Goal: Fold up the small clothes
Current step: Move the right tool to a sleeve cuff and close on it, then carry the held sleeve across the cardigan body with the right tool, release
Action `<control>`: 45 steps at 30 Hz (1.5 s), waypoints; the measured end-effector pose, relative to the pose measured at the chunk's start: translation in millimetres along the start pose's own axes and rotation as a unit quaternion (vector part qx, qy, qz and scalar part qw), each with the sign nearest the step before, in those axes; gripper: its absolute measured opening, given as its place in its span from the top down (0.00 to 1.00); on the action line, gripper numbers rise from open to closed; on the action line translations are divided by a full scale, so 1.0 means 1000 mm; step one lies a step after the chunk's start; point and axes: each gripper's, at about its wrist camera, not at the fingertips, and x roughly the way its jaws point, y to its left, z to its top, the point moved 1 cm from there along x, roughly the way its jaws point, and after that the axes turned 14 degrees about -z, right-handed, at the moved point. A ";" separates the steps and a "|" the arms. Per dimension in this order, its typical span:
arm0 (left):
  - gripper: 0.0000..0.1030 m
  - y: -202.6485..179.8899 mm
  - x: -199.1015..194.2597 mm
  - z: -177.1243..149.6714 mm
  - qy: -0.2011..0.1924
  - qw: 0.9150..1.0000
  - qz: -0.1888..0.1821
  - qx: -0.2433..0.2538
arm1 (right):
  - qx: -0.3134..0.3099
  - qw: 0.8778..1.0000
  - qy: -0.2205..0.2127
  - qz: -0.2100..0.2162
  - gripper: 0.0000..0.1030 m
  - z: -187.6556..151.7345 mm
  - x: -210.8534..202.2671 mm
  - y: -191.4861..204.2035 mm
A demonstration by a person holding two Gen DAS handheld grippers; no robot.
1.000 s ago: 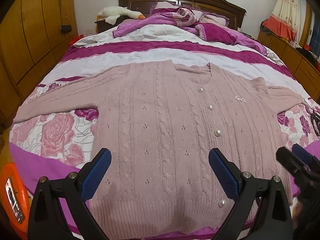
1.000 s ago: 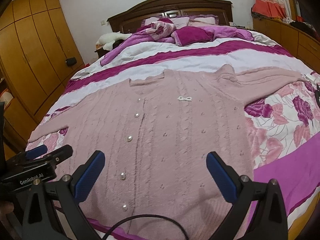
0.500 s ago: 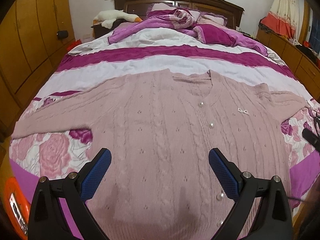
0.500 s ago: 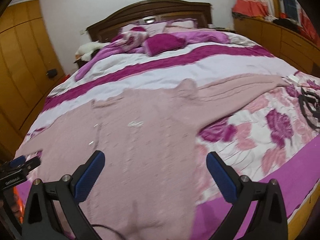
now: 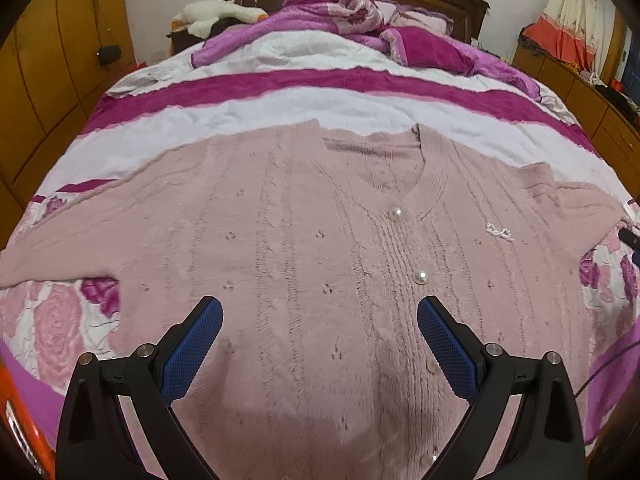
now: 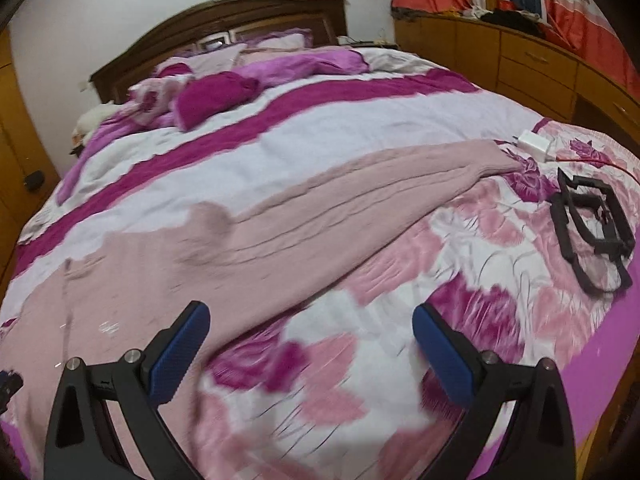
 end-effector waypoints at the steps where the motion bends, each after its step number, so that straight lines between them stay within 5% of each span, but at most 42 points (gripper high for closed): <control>1: 0.21 0.000 0.007 0.000 0.005 1.000 0.002 0.001 | 0.001 1.000 0.004 -0.002 0.00 0.004 0.009 -0.003; 15: 0.21 0.002 0.060 -0.013 0.050 0.998 0.024 -0.002 | 0.023 0.999 0.034 -0.016 0.00 0.042 0.101 -0.031; 23: 0.18 0.007 0.065 -0.015 0.052 0.998 0.019 -0.013 | 0.039 0.999 0.032 -0.015 0.00 0.039 0.116 -0.032; 30: 0.17 0.012 0.069 -0.014 0.060 0.998 0.008 -0.024 | 0.121 0.992 0.015 0.030 0.01 0.058 0.115 -0.049; 33: 0.17 0.013 0.070 -0.014 0.060 0.998 0.005 -0.027 | 0.157 0.987 0.004 0.022 0.19 0.061 0.115 -0.060; 35: 0.17 0.012 0.070 -0.014 0.058 0.998 0.006 -0.025 | 0.168 0.986 0.005 0.009 0.55 0.059 0.115 -0.065; 38: 0.17 0.011 0.070 -0.015 0.055 0.998 0.008 -0.021 | 0.173 0.985 0.007 0.006 0.91 0.056 0.112 -0.077; 45: 0.17 0.010 0.069 -0.017 0.050 0.999 0.009 -0.012 | 0.168 0.985 -0.027 0.018 0.94 0.043 0.077 -0.094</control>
